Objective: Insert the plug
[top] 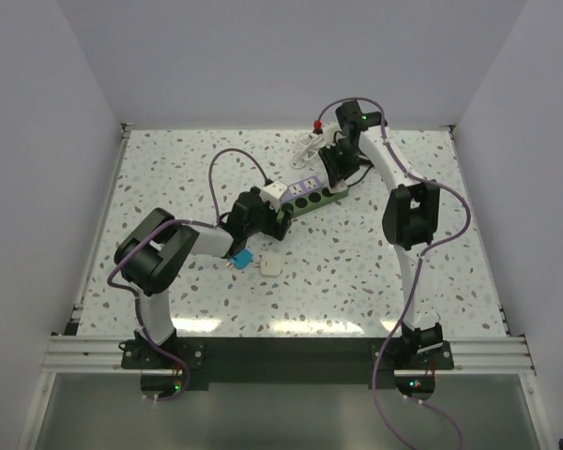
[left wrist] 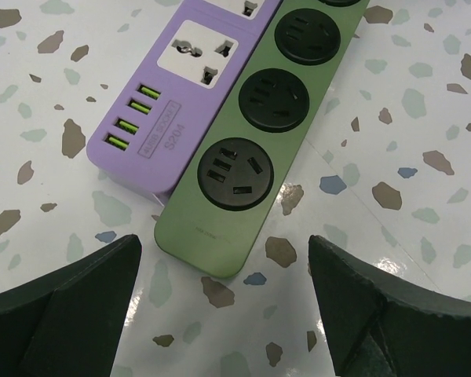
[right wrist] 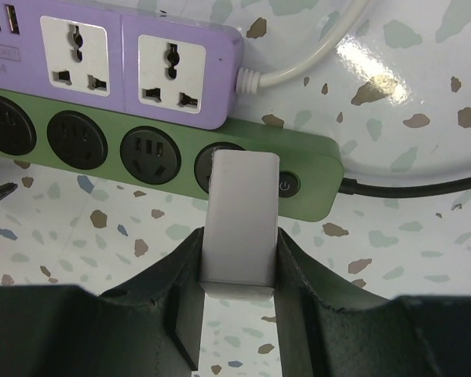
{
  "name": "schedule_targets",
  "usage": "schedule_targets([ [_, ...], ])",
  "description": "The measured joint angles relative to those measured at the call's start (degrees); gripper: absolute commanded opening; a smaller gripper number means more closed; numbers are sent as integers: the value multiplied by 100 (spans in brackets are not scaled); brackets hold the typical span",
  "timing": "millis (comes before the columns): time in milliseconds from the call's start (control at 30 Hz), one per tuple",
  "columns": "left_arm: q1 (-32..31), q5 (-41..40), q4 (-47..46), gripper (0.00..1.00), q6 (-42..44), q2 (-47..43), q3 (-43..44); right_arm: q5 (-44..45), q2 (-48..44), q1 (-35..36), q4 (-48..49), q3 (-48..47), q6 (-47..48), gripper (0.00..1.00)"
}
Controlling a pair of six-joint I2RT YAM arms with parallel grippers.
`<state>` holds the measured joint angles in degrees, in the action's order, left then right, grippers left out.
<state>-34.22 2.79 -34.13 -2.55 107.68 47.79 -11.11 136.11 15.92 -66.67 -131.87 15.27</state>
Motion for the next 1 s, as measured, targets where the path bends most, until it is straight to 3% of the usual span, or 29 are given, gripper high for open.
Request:
schedule_targets([
  [767, -81, -186, 304, 88, 74, 136, 127, 103, -328, 190, 55, 85, -103, 0],
  [1000, -81, -306, 319, 82, 179, 151, 162, 103, -420, 243, 17, 83, -109, 0],
])
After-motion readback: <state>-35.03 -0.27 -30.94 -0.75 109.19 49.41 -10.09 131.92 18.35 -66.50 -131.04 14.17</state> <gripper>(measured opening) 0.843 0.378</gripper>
